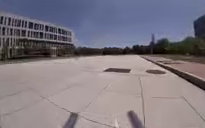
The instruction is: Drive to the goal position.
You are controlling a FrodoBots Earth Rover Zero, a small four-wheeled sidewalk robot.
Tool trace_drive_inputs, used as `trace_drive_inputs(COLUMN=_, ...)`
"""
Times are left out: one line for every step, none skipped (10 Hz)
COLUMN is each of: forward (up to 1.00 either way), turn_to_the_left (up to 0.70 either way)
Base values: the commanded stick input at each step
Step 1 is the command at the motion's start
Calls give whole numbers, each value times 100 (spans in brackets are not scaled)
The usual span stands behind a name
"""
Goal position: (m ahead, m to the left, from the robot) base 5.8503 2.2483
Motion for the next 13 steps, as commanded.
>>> trace_drive_inputs(forward=85, turn_to_the_left=27)
trace_drive_inputs(forward=85, turn_to_the_left=27)
trace_drive_inputs(forward=85, turn_to_the_left=27)
trace_drive_inputs(forward=85, turn_to_the_left=27)
trace_drive_inputs(forward=85, turn_to_the_left=27)
trace_drive_inputs(forward=85, turn_to_the_left=26)
trace_drive_inputs(forward=85, turn_to_the_left=3)
trace_drive_inputs(forward=85, turn_to_the_left=0)
trace_drive_inputs(forward=85, turn_to_the_left=0)
trace_drive_inputs(forward=85, turn_to_the_left=0)
trace_drive_inputs(forward=85, turn_to_the_left=0)
trace_drive_inputs(forward=85, turn_to_the_left=-13)
trace_drive_inputs(forward=85, turn_to_the_left=-27)
